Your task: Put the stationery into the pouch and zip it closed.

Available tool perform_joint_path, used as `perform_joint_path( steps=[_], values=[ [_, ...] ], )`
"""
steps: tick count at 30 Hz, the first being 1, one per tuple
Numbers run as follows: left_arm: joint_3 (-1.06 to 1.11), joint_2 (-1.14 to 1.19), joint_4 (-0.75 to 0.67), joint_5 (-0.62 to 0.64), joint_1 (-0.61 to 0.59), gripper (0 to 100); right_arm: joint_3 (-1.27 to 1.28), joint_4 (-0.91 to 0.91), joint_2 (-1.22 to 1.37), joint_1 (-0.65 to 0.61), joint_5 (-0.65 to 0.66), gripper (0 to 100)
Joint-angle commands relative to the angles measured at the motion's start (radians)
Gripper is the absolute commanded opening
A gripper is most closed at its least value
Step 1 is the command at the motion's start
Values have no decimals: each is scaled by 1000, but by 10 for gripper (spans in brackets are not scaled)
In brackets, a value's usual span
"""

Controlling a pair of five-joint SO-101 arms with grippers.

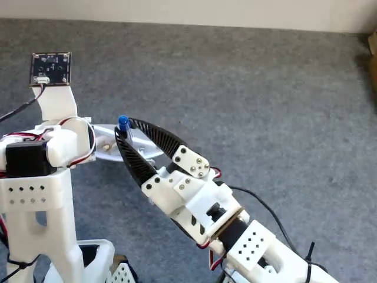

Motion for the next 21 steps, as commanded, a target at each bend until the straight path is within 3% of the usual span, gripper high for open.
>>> perform_joint_path(
  steps=[1,10,15,21],
  values=[
    [12,36,-15,15,-15,7,84,33,10,30,2,4],
    [12,36,-17,15,-15,7,225,33,8,-68,244,4],
    [12,36,-17,15,-16,7,242,33,8,-127,308,4],
    [30,36,-23,12,-16,7,266,33,8,-110,313,4]
  ],
)
